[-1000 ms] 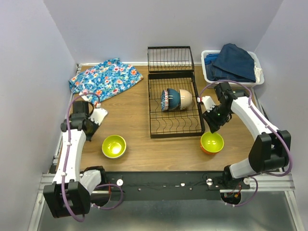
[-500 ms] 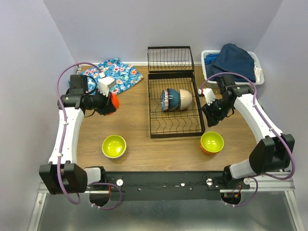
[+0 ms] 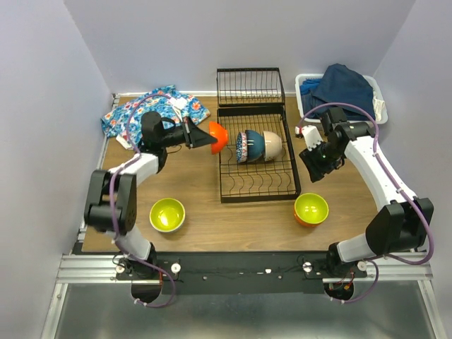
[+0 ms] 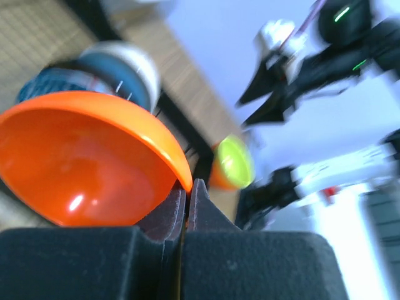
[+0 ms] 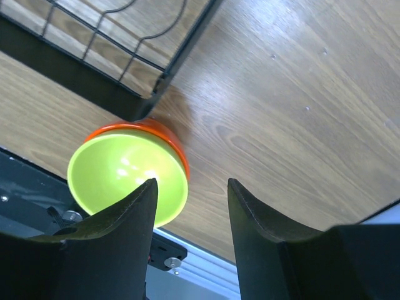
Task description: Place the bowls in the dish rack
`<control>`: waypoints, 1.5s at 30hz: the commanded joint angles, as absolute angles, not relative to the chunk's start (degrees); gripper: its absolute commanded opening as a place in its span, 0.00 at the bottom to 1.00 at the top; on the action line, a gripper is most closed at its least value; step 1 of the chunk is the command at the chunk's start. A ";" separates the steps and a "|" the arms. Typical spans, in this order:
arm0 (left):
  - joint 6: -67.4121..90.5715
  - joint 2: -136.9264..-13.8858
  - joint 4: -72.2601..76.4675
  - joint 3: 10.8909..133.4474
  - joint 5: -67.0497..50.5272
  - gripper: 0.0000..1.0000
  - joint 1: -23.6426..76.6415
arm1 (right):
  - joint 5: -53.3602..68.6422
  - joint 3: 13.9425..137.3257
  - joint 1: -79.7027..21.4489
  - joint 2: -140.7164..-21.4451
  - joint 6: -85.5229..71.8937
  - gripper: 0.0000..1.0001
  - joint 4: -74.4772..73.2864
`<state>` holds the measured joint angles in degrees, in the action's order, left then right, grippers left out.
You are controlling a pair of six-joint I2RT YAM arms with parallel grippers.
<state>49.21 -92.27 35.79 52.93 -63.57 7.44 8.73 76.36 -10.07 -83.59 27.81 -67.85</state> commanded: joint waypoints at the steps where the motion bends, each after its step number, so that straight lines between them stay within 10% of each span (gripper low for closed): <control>1: 88.56 -105.36 85.58 59.22 -63.90 0.00 8.00 | 3.43 76.38 -10.37 -84.29 25.93 0.57 -68.91; 19: 93.44 -121.90 93.52 64.16 -64.42 0.00 9.14 | 0.97 79.89 -10.28 -88.50 24.70 0.57 -69.87; 45: 53.01 -120.59 47.32 61.70 -66.01 0.00 10.11 | 4.04 79.98 -10.20 -88.42 25.14 0.57 -70.49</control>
